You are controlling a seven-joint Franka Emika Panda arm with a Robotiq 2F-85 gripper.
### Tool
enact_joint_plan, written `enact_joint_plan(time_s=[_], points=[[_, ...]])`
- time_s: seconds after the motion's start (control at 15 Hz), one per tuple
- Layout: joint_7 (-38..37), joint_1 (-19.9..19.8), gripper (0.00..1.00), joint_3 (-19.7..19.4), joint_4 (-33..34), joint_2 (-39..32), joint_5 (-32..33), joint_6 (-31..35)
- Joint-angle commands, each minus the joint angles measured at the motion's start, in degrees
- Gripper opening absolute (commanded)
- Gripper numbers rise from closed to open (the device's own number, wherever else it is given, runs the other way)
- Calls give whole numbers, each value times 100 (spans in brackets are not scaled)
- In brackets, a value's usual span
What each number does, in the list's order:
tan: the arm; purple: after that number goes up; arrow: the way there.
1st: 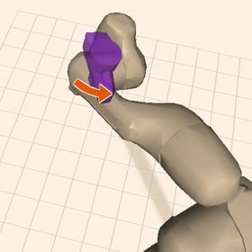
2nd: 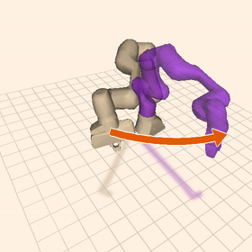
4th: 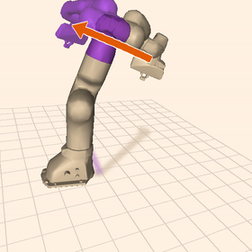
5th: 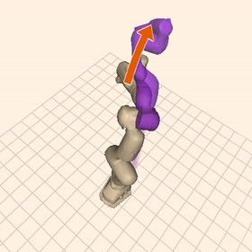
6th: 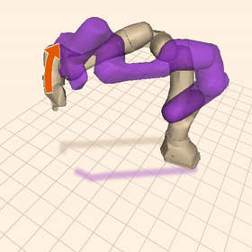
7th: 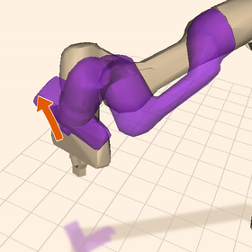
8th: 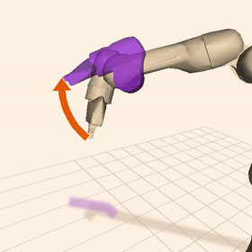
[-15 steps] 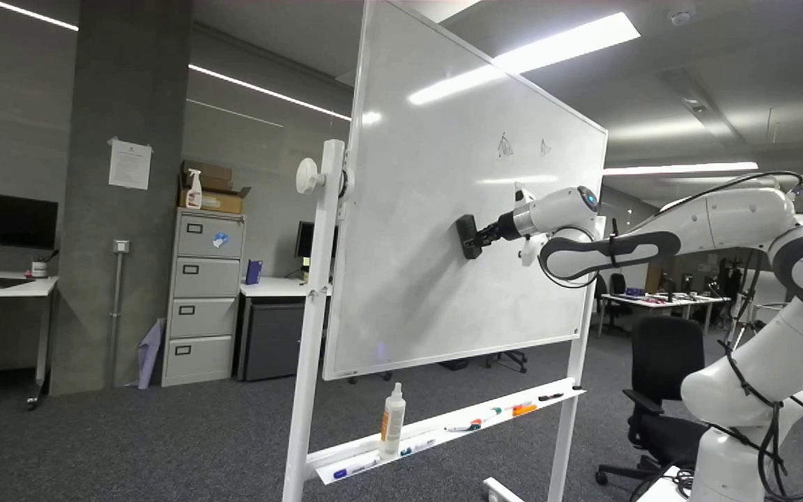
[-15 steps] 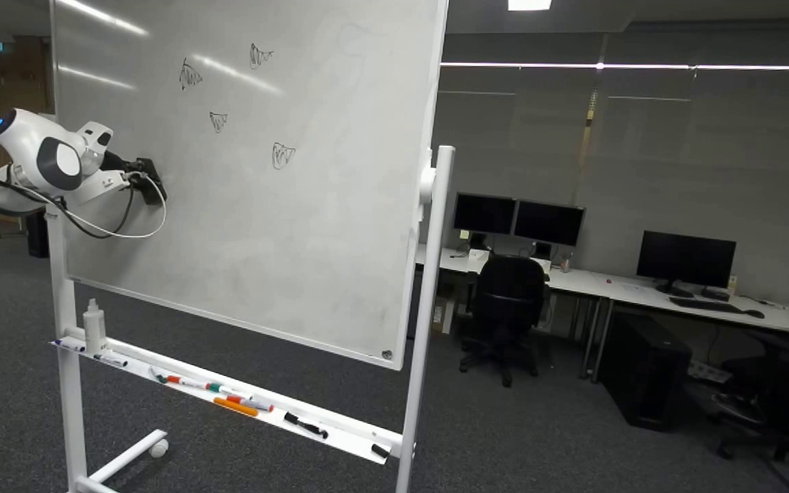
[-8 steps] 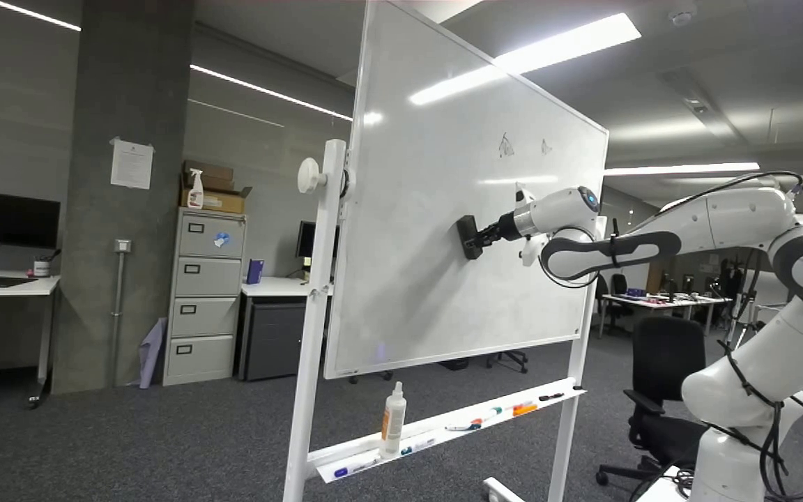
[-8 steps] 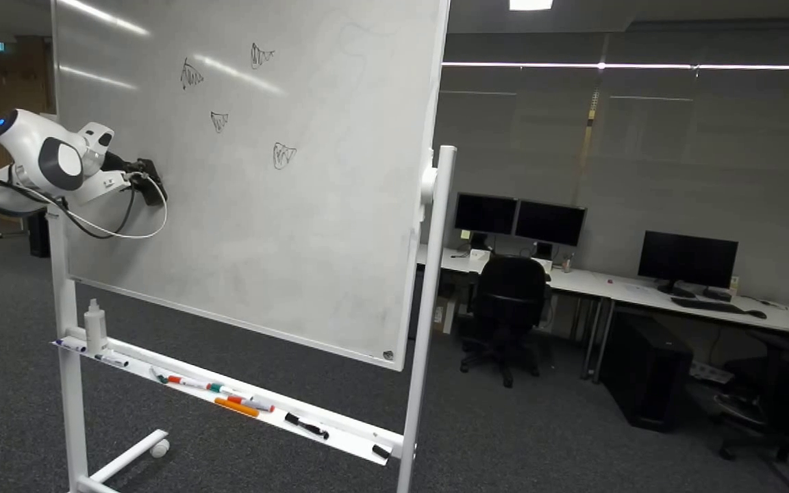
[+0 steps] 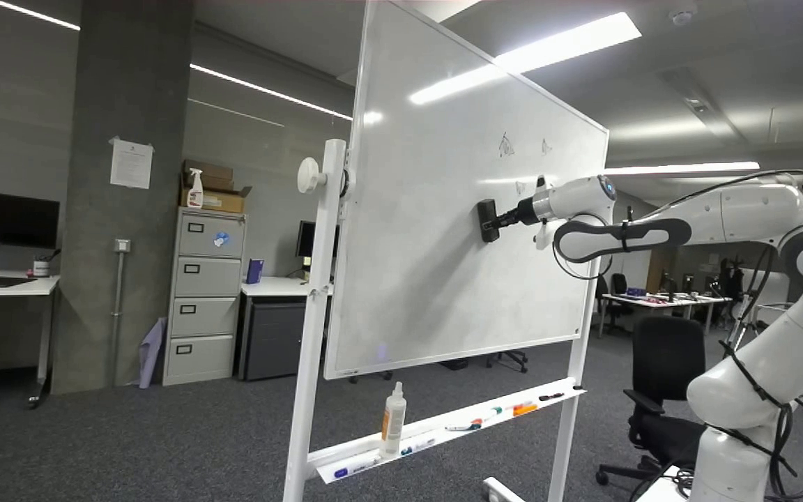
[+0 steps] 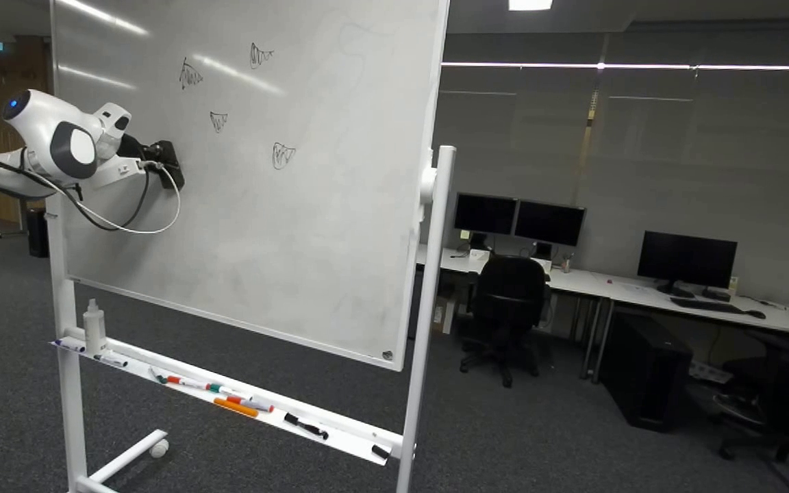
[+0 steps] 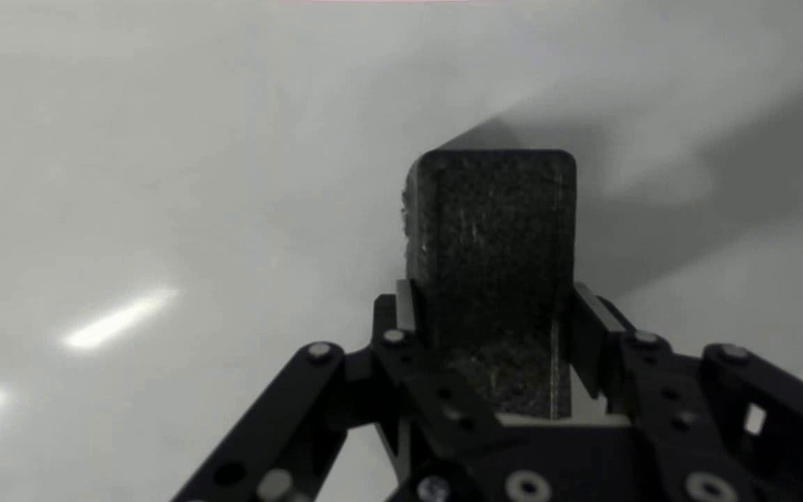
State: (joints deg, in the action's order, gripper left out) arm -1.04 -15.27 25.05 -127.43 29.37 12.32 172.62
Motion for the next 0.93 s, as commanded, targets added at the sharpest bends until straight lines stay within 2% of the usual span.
enact_joint_plan(time_s=[0.0,0.07,0.13,0.2,0.87], points=[[-39,351,30,-780,228,-107,-37,173],[22,613,30,-1021,221,-108,-151,206],[-1,322,30,-635,47,33,-53,47],[8,397,55,-735,51,34,-55,41],[7,388,55,-667,16,38,-55,40]])
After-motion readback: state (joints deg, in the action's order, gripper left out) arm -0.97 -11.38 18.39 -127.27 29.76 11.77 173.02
